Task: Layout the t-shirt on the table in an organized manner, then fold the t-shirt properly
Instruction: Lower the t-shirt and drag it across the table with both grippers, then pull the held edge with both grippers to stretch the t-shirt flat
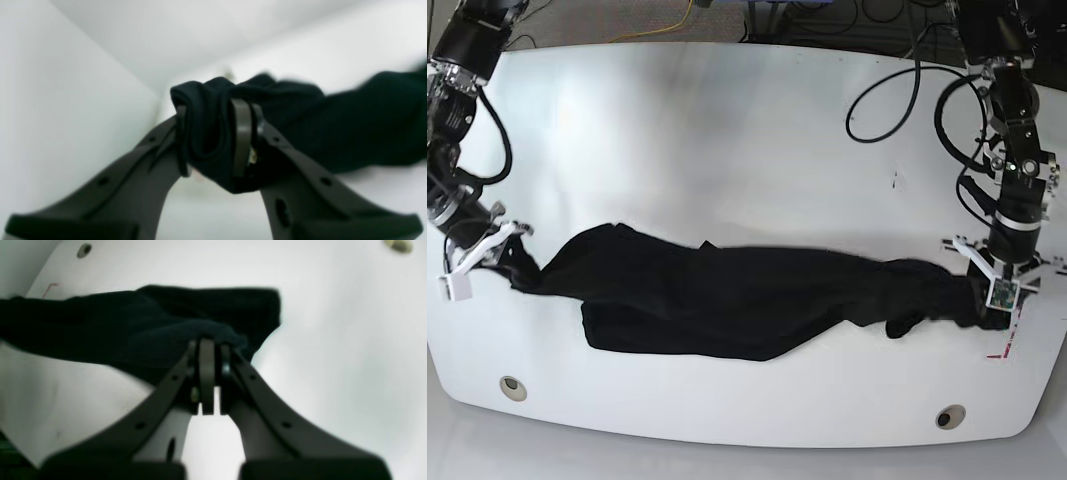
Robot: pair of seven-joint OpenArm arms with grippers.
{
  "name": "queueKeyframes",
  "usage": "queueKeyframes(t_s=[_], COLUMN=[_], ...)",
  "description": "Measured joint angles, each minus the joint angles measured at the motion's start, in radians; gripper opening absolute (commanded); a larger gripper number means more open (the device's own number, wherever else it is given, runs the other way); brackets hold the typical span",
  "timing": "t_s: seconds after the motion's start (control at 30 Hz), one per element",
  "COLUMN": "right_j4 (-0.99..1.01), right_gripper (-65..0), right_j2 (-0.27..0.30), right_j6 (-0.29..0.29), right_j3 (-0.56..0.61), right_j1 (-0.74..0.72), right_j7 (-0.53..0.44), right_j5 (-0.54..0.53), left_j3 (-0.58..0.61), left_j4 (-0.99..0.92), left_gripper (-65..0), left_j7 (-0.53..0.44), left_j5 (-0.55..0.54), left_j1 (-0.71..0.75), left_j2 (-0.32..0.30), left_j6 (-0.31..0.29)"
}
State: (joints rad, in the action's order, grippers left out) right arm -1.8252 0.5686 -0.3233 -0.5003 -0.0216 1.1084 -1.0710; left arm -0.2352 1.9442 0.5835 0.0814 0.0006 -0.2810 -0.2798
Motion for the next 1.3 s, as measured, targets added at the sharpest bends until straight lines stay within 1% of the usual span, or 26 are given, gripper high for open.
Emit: queueKeyframes(t_s=[0.13,0.23,0.33,0.5,0.7,0.83,1.0,1.07,1.17,1.27,1.3], right_j4=[-0.052,-0.061,-0.08,-0.103,-0.104,-0.104,-0.104,-0.104,-0.104,-0.104,-0.104], right_gripper=[-65.0,-65.0,-65.0,-65.0,-65.0,-65.0,-65.0,-65.0,-65.0,-65.0,-65.0], right_j2=[-0.054,-0.091,-0.114,-0.114,-0.125,-0.132,-0.128,-0.128,-0.128,-0.127,-0.128], right_j6=[-0.002,0.0,0.005,0.002,0.008,0.007,0.008,0.009,0.009,0.009,0.009], right_j3=[-0.004,-0.012,-0.012,-0.012,-0.013,-0.01,-0.01,-0.01,-0.01,-0.01,-0.01], right_j1=[0.1,0.157,0.211,0.294,0.375,0.428,0.485,0.511,0.542,0.571,0.579], right_j7=[-0.005,-0.003,-0.003,-0.008,-0.009,-0.006,-0.011,-0.012,-0.012,-0.011,-0.011], right_j5=[0.0,0.005,0.018,-0.003,0.01,0.005,0.005,0.005,0.005,0.005,0.005], left_j3=[-0.032,-0.044,-0.046,-0.053,-0.07,-0.101,-0.14,-0.172,-0.217,-0.268,-0.283], left_j4=[-0.001,-0.001,-0.001,0.0,0.0,0.0,0.0,0.0,0.0,0.0,0.0], left_gripper=[-50.9,-50.9,-50.9,-50.9,-50.9,-50.9,-50.9,-50.9,-50.9,-50.9,-50.9], left_j7=[0.0,0.003,-0.01,-0.005,-0.009,-0.005,-0.008,-0.008,-0.008,-0.007,-0.008], left_j5=[-0.003,0.002,0.0,0.0,0.001,0.002,0.0,0.0,0.002,0.005,0.006], left_j1=[0.09,0.13,0.171,0.26,0.336,0.378,0.416,0.433,0.447,0.448,0.448], left_j2=[0.043,0.068,0.089,0.099,0.101,0.103,0.096,0.095,0.094,0.094,0.094], left_j6=[-0.002,-0.001,0.002,-0.001,0.002,-0.001,0.002,-0.005,-0.025,-0.105,-0.123])
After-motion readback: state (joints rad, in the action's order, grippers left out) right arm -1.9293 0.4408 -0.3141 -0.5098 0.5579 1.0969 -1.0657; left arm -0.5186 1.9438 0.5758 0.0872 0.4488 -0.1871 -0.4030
